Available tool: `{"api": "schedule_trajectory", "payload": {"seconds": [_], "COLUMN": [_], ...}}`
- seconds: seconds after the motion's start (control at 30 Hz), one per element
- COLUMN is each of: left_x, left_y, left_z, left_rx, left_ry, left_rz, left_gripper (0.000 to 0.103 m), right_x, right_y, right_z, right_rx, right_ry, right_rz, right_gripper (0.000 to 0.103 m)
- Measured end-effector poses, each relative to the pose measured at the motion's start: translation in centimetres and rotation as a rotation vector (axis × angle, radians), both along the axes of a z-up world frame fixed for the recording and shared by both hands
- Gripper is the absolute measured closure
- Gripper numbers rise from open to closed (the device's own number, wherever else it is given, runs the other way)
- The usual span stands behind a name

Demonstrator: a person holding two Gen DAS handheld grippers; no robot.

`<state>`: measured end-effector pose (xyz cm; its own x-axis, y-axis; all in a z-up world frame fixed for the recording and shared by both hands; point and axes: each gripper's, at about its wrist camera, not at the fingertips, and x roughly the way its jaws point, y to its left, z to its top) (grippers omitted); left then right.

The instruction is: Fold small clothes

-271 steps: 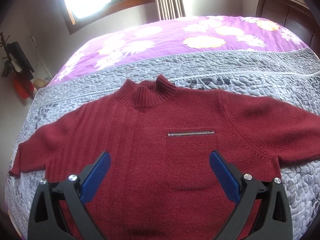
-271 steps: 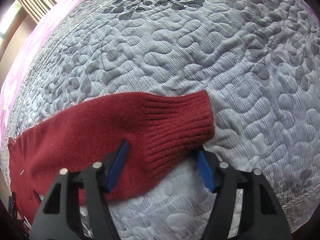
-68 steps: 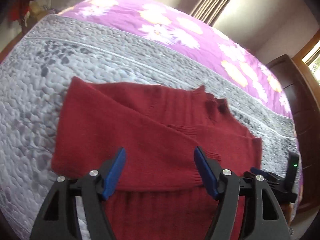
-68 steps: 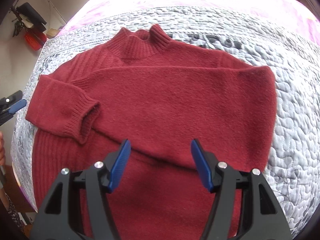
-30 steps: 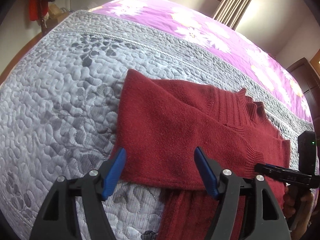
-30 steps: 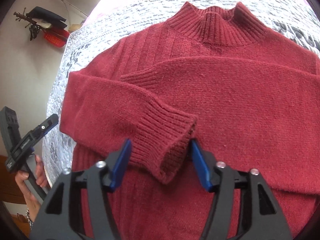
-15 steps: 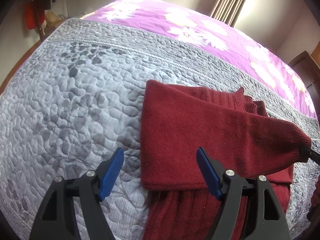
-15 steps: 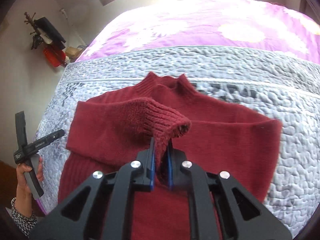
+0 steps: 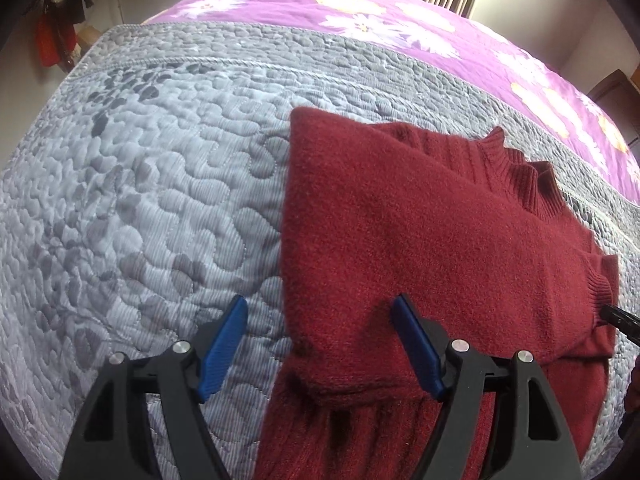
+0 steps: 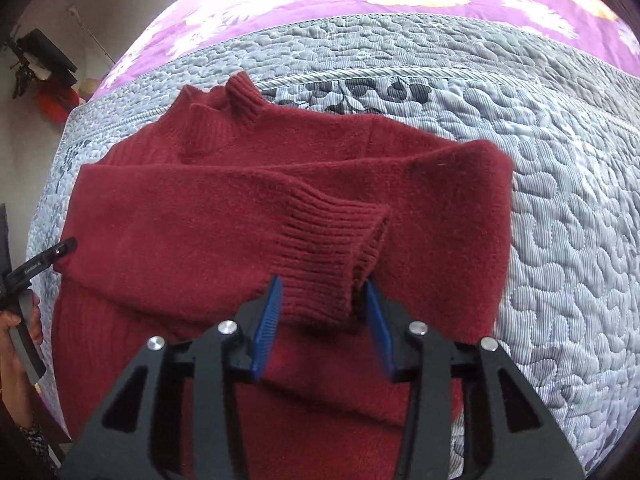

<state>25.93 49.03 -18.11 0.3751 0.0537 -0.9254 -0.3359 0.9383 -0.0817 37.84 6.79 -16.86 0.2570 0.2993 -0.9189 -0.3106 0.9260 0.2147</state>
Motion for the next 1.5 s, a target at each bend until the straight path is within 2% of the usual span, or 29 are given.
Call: {"api": "schedule_trajectory", "payload": {"seconds": [0.03, 0.13, 0.23, 0.3, 0.37, 0.47, 0.53, 0.63, 0.7, 0.9, 0.97, 1.1, 1.3, 1.37, 1.43, 1.47, 1.5], "left_x": [0.1, 0.1, 0.2, 0.2, 0.0, -1.8, -4.3, -9.1, -12.6, -23.0, -25.5, -29.1, -32.2, -32.8, -33.5, -33.7, -34.0], "left_y": [0.0, -0.1, -0.1, -0.2, -0.3, -0.3, -0.2, -0.5, -0.8, -1.3, -1.7, -2.8, -3.7, -4.2, -4.8, -5.3, -5.4], "left_z": [-0.1, -0.8, -1.7, -1.9, -1.4, 0.5, 2.1, 3.3, 3.2, 1.7, 1.0, 0.8, 0.9, 0.9, 0.9, 0.8, 0.9], "left_rx": [-0.004, -0.004, 0.003, 0.013, 0.012, -0.010, -0.006, -0.005, -0.010, -0.094, -0.091, -0.052, -0.052, -0.054, -0.063, -0.057, -0.051], "left_ry": [0.003, 0.020, 0.024, 0.025, 0.025, 0.015, 0.001, 0.008, 0.031, 0.095, 0.126, 0.136, 0.123, 0.119, 0.118, 0.119, 0.116], "left_rz": [-0.003, -0.017, -0.011, -0.018, -0.024, -0.041, -0.070, -0.107, -0.126, -0.107, -0.111, -0.141, -0.129, -0.137, -0.150, -0.153, -0.156], "left_gripper": [0.028, 0.032, 0.032, 0.032, 0.032, 0.034, 0.032, 0.025, 0.024, 0.024, 0.024, 0.024, 0.024, 0.025, 0.033, 0.035, 0.042], "right_x": [0.1, 0.5, 0.8, 0.5, 0.1, -2.0, -4.5, -9.5, -12.9, -23.3, -26.1, -30.8, -34.2, -34.6, -35.1, -35.3, -35.6], "right_y": [0.0, -0.3, -0.8, -0.8, -0.9, -1.9, -2.9, -4.5, -5.8, -9.5, -10.2, -11.3, -10.8, -10.5, -10.1, -9.9, -9.6], "right_z": [0.0, -0.5, -2.0, -2.5, -2.0, 0.4, 2.3, 3.7, 3.8, 1.9, 1.2, -0.5, -1.3, -1.5, -1.8, -2.0, -2.2], "right_rx": [0.001, -0.008, -0.029, -0.039, -0.026, -0.012, -0.012, -0.019, -0.014, -0.027, -0.028, -0.022, -0.013, 0.039, 0.086, 0.089, 0.082], "right_ry": [0.005, 0.028, 0.058, 0.046, 0.027, -0.013, -0.052, -0.059, -0.033, 0.065, 0.093, 0.160, 0.160, 0.180, 0.209, 0.214, 0.214], "right_rz": [0.002, -0.026, -0.056, -0.056, -0.057, -0.059, -0.031, 0.032, 0.057, 0.030, 0.012, 0.012, 0.029, 0.028, 0.039, 0.047, 0.053], "right_gripper": [0.074, 0.090, 0.090, 0.090, 0.089, 0.075, 0.058, 0.053, 0.049, 0.046, 0.046, 0.046, 0.044, 0.046, 0.056, 0.057, 0.061]}}
